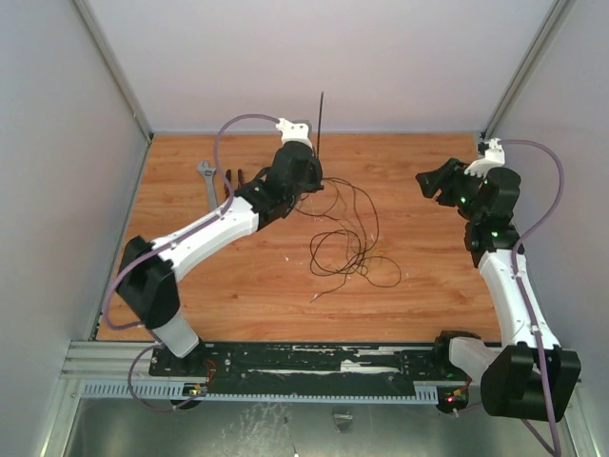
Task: Zip-tie the wires
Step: Place the cable at the center of the board.
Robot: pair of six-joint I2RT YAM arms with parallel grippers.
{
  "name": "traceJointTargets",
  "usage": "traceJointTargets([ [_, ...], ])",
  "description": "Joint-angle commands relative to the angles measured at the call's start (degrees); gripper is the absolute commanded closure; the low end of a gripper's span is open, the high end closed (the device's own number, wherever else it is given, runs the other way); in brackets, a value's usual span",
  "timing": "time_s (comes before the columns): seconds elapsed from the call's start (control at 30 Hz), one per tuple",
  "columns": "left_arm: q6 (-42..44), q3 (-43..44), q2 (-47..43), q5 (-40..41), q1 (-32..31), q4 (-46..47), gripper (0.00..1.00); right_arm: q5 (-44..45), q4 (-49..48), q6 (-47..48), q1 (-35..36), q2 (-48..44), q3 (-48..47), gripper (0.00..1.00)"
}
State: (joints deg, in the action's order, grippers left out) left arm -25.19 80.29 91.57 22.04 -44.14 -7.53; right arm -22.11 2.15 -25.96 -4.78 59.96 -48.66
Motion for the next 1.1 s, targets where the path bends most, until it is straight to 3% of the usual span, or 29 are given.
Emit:
traceJointTargets([
  [0.0, -2.4, -0.6, 5.6, -6.8, 4.7, -0.9, 0.87, 0.2, -1.8, -0.4, -0.3, 1.5, 0.9, 0.42],
  [0.3, -2.4, 0.3, 14.2, -6.9, 8.8, 1.6, 0.87, 0.8, -2.0, 0.5, -0.4, 2.6, 1.0, 0.42],
  [0.77, -1.0, 15.0, 32.0, -7.1, 12.5, -0.2, 0.71, 0.6, -2.6, 1.1, -0.3, 4.6, 0.8, 0.41],
  [0.97, 1.5, 21.4, 36.0, -7.0, 12.8, -1.6, 0.54, 1.0, -2.7, 1.4, -0.3, 5.4, 0.5, 0.4],
  [1.07, 2.2, 20.6, 34.5, -7.3, 13.2, -2.1, 0.42, 0.6, -3.4, 1.2, -0.4, 5.7, 0.4, 0.4],
])
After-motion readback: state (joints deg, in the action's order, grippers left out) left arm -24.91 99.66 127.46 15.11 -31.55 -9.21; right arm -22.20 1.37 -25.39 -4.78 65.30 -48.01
